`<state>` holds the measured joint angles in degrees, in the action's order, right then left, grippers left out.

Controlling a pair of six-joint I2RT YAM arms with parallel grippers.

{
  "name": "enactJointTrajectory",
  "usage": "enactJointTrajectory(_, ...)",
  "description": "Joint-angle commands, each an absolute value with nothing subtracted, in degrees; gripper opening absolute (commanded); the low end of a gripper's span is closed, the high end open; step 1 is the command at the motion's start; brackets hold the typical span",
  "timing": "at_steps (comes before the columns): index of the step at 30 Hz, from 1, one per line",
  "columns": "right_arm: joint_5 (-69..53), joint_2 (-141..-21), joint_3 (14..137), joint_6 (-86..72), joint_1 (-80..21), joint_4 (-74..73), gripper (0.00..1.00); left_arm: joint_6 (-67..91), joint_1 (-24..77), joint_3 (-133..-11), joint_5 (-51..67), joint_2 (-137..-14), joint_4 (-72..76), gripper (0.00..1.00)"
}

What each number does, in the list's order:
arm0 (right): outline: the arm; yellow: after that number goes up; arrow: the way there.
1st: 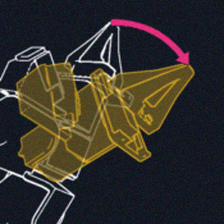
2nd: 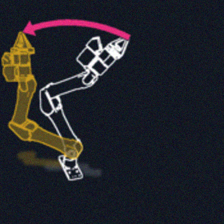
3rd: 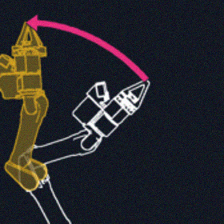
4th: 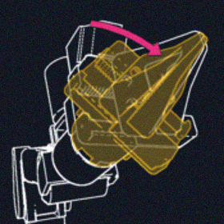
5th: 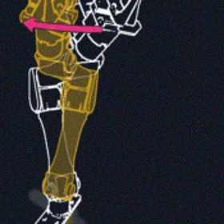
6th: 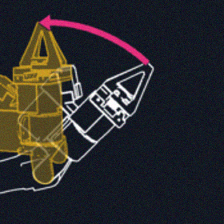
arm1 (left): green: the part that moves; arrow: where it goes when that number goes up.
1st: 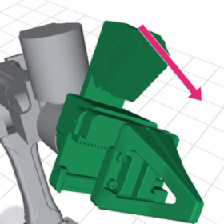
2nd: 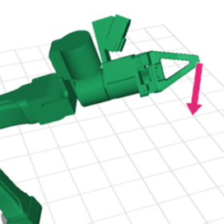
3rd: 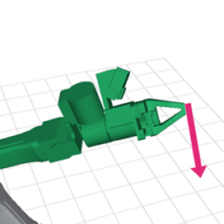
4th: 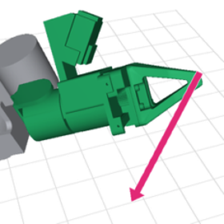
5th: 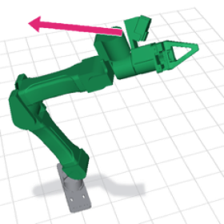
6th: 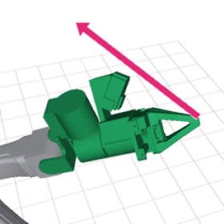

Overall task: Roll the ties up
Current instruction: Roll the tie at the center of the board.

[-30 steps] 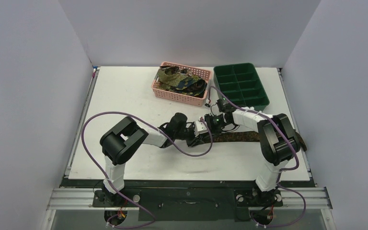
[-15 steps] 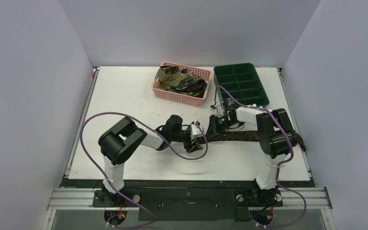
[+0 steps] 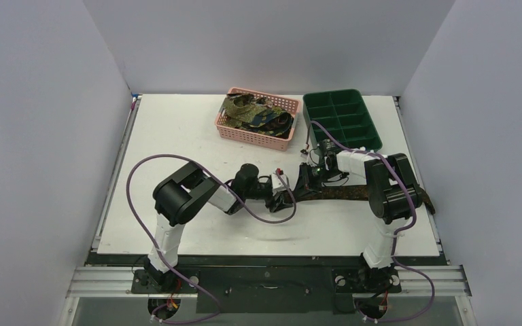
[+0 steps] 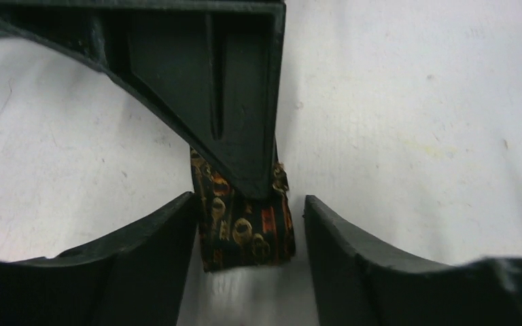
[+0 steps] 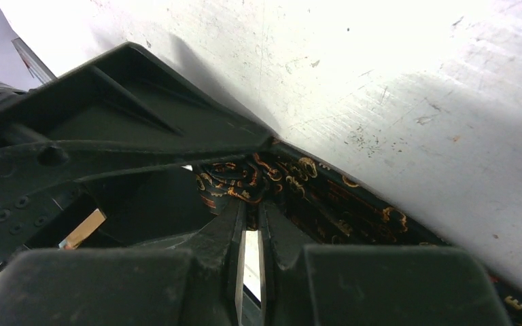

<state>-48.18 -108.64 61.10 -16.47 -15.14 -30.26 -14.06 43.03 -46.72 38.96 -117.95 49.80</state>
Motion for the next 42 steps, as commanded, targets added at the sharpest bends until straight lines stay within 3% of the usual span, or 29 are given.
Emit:
enactJointTrajectory(1, -36.7, -110.7, 58.3, -11.9, -15.2, -30.3, 0.0, -12.4, 43.6, -49.0, 37.8, -122.9, 47.8, 0.47)
enactJointTrajectory(2, -37.5, -110.3, 58.2, -12.2, -15.3, -29.7, 0.0, -12.8, 43.6, -49.4, 38.2, -122.7, 45.0, 0.35)
enactJointTrajectory(4, -38.8, -108.5, 57.8, -12.9, -15.3, -29.2, 0.0, -14.5, 43.2, -49.5, 38.8, -121.3, 38.1, 0.23)
enactJointTrajectory(6, -39.6, -105.7, 57.7, -13.5, -15.2, -29.2, 0.02, -16.4, 42.6, -49.5, 39.0, -119.1, 29.9, 0.17)
enactJointTrajectory(8, -40.0, -102.5, 57.6, -14.1, -15.0, -29.2, 0.19, -18.1, 42.1, -48.8, 39.0, -117.2, 24.4, 0.14)
enactJointTrajectory(9, -40.2, -100.8, 57.6, -14.4, -14.9, -29.4, 0.32, -19.0, 42.0, -48.6, 38.8, -116.3, 23.0, 0.13)
enactJointTrajectory(12, -41.2, -99.5, 57.6, -15.2, -15.1, -29.4, 0.39, -19.0, 42.1, -49.2, 38.5, -115.5, 19.0, 0.13)
enactJointTrajectory(22, -43.8, -102.2, 58.5, -18.2, -18.6, -24.7, 0.28, -20.2, 42.0, -50.1, 38.3, -115.5, 15.1, 0.13)
enactJointTrajectory(24, -43.3, -102.7, 58.7, -17.1, -18.7, -25.1, 0.2, -19.8, 42.1, -50.4, 38.2, -115.8, 15.0, 0.13)
enactJointTrajectory(26, -42.8, -103.2, 59.2, -15.5, -18.6, -27.1, 0.02, -19.7, 42.0, -50.6, 38.1, -115.9, 15.0, 0.13)
enactJointTrajectory(27, -41.9, -103.5, 59.8, -14.7, -18.6, -27.9, 0.0, -19.7, 42.0, -50.6, 38.2, -115.9, 15.1, 0.14)
enactJointTrajectory(29, -38.7, -104.0, 60.2, -12.9, -18.6, -29.6, 0.0, -19.2, 41.5, -50.3, 38.9, -115.8, 15.9, 0.25)
enactJointTrajectory(30, -37.2, -104.5, 60.2, -11.9, -18.5, -30.4, 0.0, -18.3, 41.3, -49.5, 40.0, -115.5, 16.8, 0.38)
enactJointTrajectory(32, -33.3, -105.7, 60.6, -10.6, -18.4, -31.8, 0.0, -16.4, 40.4, -47.4, 41.4, -114.8, 21.6, 0.53)
enactJointTrajectory(34, -31.1, -107.5, 60.9, -10.1, -18.1, -33.0, 0.0, -15.0, 39.7, -45.2, 42.4, -114.0, 27.4, 0.61)
enactJointTrajectory(38, -27.1, -109.0, 60.8, -8.9, -18.0, -34.5, 0.0, -14.2, 39.3, -41.7, 43.4, -114.1, 38.9, 0.67)
enactJointTrajectory(42, -24.6, -110.0, 60.6, -7.9, -17.9, -35.6, 0.0, -10.8, 39.9, -41.3, 43.1, -117.6, 48.5, 0.68)
